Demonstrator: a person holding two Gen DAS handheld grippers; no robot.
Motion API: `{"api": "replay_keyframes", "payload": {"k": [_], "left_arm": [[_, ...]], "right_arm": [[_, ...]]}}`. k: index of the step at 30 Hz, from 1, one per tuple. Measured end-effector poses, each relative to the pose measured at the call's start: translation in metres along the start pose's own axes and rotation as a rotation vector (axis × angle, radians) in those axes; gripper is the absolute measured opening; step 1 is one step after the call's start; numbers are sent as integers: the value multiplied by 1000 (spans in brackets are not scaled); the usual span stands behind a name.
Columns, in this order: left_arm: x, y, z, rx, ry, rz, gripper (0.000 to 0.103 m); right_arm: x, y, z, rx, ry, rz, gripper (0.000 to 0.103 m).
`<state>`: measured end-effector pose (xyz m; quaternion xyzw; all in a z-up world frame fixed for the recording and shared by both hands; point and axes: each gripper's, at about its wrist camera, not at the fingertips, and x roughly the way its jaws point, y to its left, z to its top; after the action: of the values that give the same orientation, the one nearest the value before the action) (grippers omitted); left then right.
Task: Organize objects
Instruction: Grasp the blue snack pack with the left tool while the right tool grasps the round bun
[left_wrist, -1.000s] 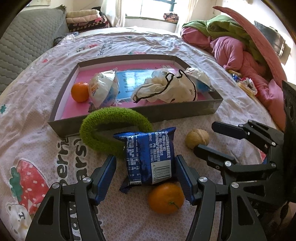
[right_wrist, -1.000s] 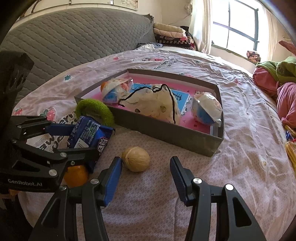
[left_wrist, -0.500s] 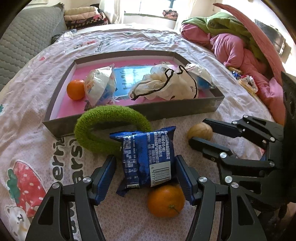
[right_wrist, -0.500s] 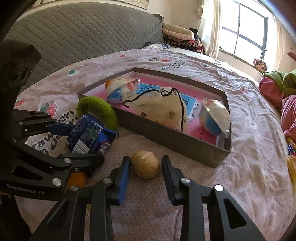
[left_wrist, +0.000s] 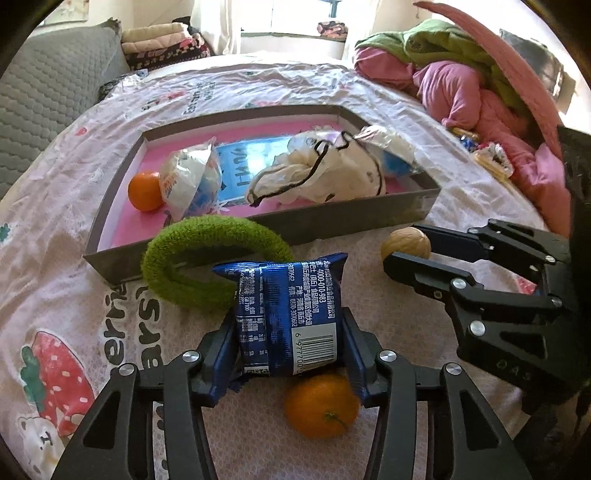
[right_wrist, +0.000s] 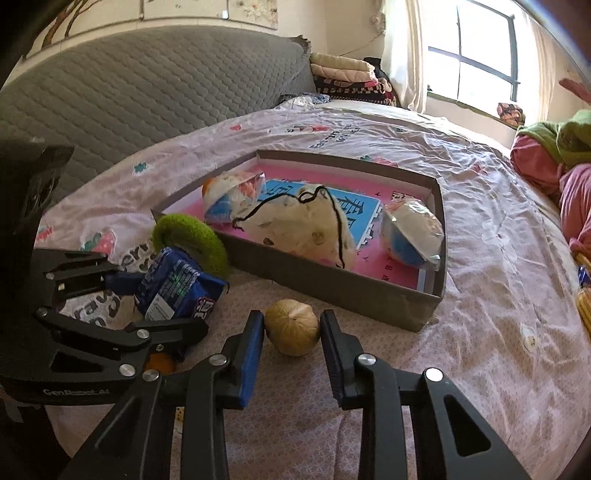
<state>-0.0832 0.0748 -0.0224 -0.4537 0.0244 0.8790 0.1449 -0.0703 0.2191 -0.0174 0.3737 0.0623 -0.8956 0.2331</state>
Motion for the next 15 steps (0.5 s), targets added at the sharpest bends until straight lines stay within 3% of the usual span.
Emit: {"api": "replay_keyframes", "payload": {"k": [9,15], "left_arm": [[-39,3,10,9,-113,-11,52],[-52,15,21,-3,-171,-7,52]], "right_arm": [[-20,-23,2,144,-87,70,32],[-38,-25,9,147,-169,56,32]]}}
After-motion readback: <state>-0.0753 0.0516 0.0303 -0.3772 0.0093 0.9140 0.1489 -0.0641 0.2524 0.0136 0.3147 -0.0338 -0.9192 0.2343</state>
